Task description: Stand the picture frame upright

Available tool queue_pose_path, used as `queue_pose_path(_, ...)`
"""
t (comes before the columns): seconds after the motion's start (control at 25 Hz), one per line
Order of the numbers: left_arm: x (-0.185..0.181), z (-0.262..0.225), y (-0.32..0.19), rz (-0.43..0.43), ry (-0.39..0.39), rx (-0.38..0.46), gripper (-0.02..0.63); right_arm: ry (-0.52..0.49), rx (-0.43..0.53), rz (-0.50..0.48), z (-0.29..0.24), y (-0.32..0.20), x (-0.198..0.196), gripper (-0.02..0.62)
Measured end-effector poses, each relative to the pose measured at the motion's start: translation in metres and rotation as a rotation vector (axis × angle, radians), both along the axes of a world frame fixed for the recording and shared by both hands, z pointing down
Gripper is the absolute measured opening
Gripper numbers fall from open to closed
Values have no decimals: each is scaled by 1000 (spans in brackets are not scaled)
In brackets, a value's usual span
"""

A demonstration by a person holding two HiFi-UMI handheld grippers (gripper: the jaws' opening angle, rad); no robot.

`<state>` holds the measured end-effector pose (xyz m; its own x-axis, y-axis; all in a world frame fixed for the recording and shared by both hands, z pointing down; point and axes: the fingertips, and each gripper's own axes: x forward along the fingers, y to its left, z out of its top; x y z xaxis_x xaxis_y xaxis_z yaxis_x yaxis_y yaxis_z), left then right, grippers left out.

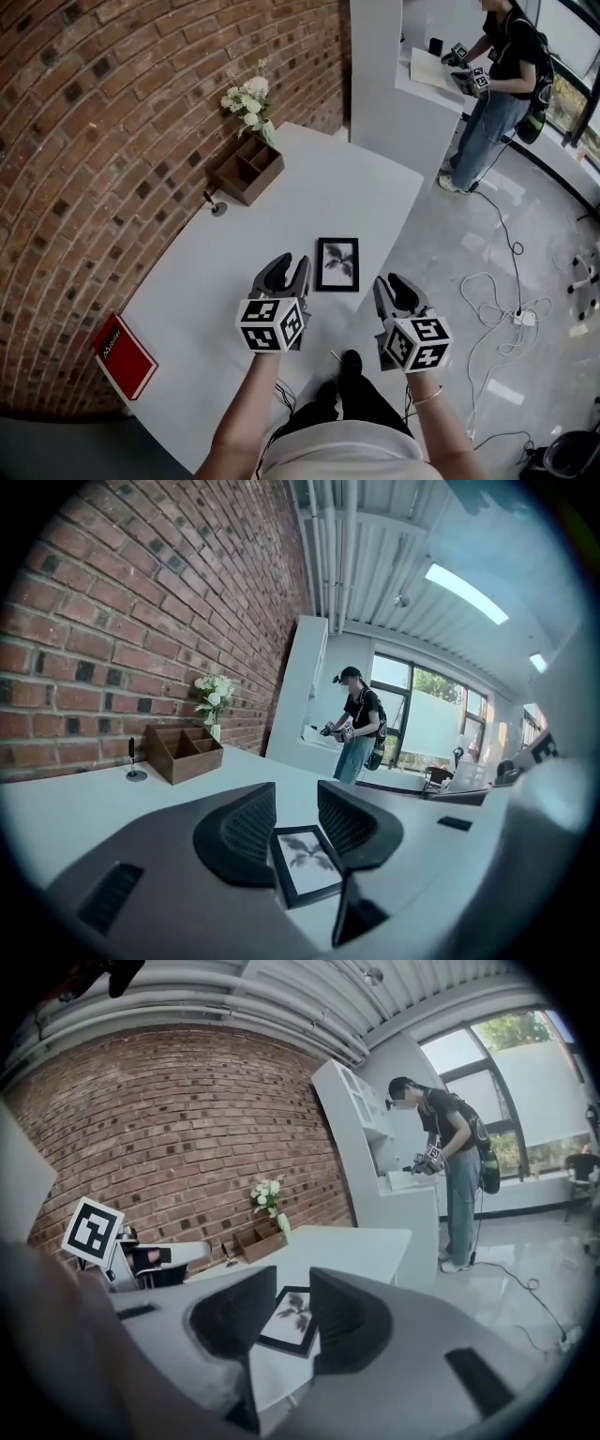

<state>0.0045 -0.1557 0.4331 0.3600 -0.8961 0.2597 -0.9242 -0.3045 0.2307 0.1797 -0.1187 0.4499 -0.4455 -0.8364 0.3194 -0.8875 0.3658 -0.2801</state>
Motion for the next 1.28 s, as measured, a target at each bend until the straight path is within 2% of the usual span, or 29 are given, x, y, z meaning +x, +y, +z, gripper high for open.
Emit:
queue_pose_path(0.4, 14, 34, -51, -18, -59, -73, 123, -14, -43, -30, 19, -36, 11, 95)
queue_pose_path(0.68, 20, 70, -72, -16, -64, -160, 123, -52, -74, -22, 27, -55, 13, 95)
queue_pose_path(1.28, 32, 151, -87, 0, -143, -382, 122, -35, -110, -3, 40, -68, 27, 95)
